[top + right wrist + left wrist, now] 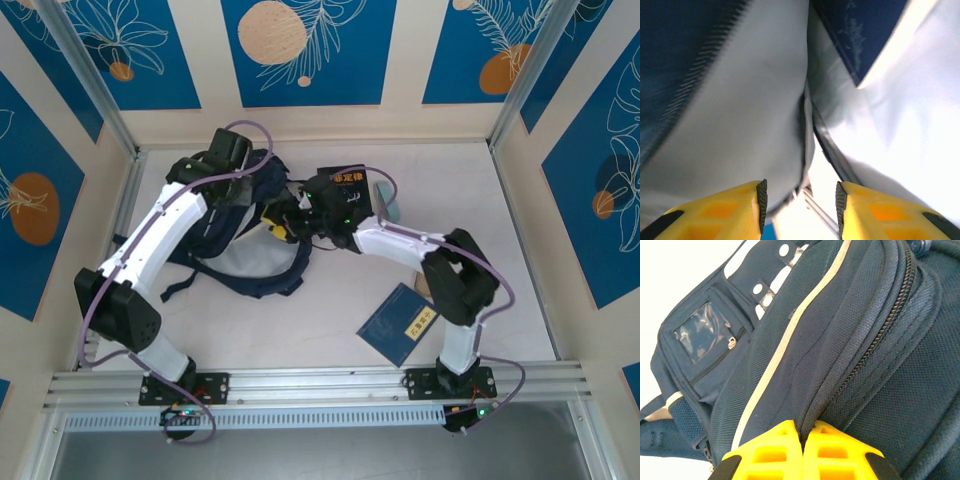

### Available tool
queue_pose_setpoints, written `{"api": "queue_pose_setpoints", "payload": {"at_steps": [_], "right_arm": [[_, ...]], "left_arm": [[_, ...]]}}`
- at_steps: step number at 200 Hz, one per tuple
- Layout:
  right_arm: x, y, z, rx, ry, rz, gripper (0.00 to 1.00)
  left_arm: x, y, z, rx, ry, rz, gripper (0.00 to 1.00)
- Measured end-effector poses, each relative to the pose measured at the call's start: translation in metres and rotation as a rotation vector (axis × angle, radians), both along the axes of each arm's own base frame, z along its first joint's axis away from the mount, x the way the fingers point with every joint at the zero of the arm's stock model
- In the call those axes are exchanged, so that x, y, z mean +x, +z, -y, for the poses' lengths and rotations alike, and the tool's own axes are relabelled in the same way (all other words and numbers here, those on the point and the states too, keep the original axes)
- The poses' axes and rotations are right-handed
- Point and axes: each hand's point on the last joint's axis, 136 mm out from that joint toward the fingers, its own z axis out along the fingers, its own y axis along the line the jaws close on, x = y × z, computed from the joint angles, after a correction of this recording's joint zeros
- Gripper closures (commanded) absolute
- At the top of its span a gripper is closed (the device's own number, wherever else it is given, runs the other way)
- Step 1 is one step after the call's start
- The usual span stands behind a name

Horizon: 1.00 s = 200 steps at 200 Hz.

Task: Pack the student bag
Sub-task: Close the student bag at the middle-left of the table, then move the book to the center of the table.

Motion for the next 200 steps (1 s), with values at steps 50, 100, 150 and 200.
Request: {"api": "queue_pose_setpoints", "payload": {"at_steps": [50, 100, 150, 200], "right_arm": [[-0.011, 0.009, 0.069, -0.288, -0.046, 0.211, 0.41], [0.065, -0.03, 0.137, -0.722, -0.073, 0.3, 0.19], [0.125, -0.09, 0.154, -0.995, 0.05, 0.278, 0.08], [0.154, -0.128, 0.142, -1.089, 0.171, 0.262, 0.01]], "left_arm": [[-0.038, -0.038, -0.036, 0.08, 0.044, -0.079, 0.57], [-0.052, -0.035, -0.027, -0.077, 0.064, -0.049, 0.13], [-0.063, -0.029, -0.01, -0.247, 0.064, -0.014, 0.0], [-0.067, -0.037, -0.005, -0.304, 0.083, -0.034, 0.0]]}}
